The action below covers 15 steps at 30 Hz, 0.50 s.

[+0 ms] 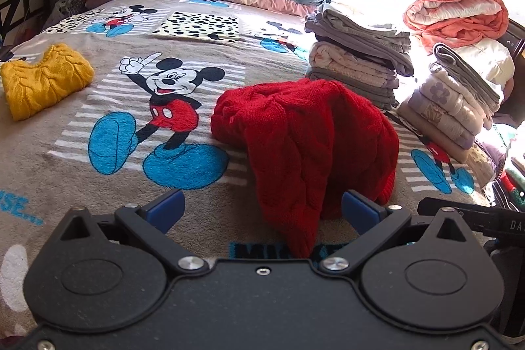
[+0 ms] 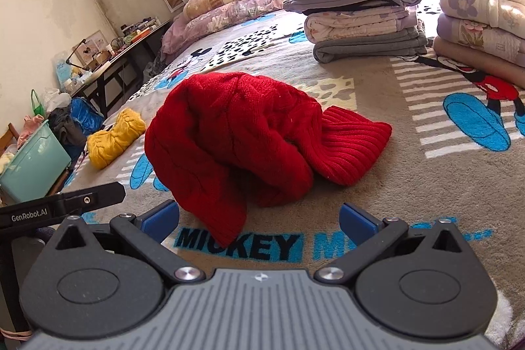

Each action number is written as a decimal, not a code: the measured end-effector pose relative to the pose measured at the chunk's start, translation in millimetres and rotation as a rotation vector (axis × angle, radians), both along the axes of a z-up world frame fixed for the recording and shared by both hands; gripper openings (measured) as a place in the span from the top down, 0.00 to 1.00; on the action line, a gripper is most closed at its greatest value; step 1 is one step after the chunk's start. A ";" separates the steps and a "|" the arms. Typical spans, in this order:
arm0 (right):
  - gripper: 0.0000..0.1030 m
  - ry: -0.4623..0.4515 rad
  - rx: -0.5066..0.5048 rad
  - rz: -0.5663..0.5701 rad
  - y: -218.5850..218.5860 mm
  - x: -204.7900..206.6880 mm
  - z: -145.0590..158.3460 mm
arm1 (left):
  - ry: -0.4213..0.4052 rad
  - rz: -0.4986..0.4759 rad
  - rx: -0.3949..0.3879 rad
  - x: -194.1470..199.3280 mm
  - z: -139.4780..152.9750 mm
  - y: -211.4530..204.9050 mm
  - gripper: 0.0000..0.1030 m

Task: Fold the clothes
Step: 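Lower both grippers onto the red sweater and close on its fabric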

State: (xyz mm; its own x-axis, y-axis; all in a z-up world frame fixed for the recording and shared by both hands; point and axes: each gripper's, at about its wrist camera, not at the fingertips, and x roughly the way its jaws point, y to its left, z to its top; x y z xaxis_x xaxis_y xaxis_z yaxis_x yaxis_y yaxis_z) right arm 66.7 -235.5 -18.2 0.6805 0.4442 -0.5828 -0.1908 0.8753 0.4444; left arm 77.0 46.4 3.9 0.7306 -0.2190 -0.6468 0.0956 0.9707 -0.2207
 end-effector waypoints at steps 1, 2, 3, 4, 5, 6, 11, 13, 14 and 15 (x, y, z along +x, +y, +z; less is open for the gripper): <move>0.00 0.000 0.021 0.001 -3.2 5.6 -0.3 | 0.000 0.004 -0.020 4.8 1.6 3.9 0.00; 0.00 -0.003 0.040 -0.004 -6.6 11.1 0.3 | -0.002 0.004 -0.031 8.4 3.4 6.3 0.00; 0.00 -0.006 0.058 -0.009 -10.1 16.5 1.0 | -0.009 0.008 -0.036 13.6 6.4 9.5 0.00; 0.00 -0.007 0.080 -0.014 -13.8 22.0 1.6 | -0.015 0.015 -0.038 17.5 8.6 11.9 0.00; 0.00 -0.005 0.108 -0.019 -18.1 27.5 2.3 | -0.021 0.022 -0.039 21.4 10.8 14.2 0.00; 0.00 -0.003 0.136 -0.024 -22.5 33.0 3.0 | -0.025 0.025 -0.053 28.5 13.2 17.8 0.00; 0.00 0.005 0.228 -0.029 -39.6 65.3 0.6 | -0.002 0.033 -0.131 61.1 14.2 33.1 0.01; 0.00 0.009 0.249 -0.038 -44.6 78.9 -2.8 | 0.008 0.027 -0.152 75.0 12.9 37.3 0.01; 0.00 0.017 0.267 -0.039 -47.3 86.3 -5.1 | 0.017 0.024 -0.168 83.0 11.7 40.2 0.01; 0.00 0.024 0.285 -0.039 -49.8 93.7 -7.8 | 0.027 0.021 -0.185 91.2 10.5 43.1 0.01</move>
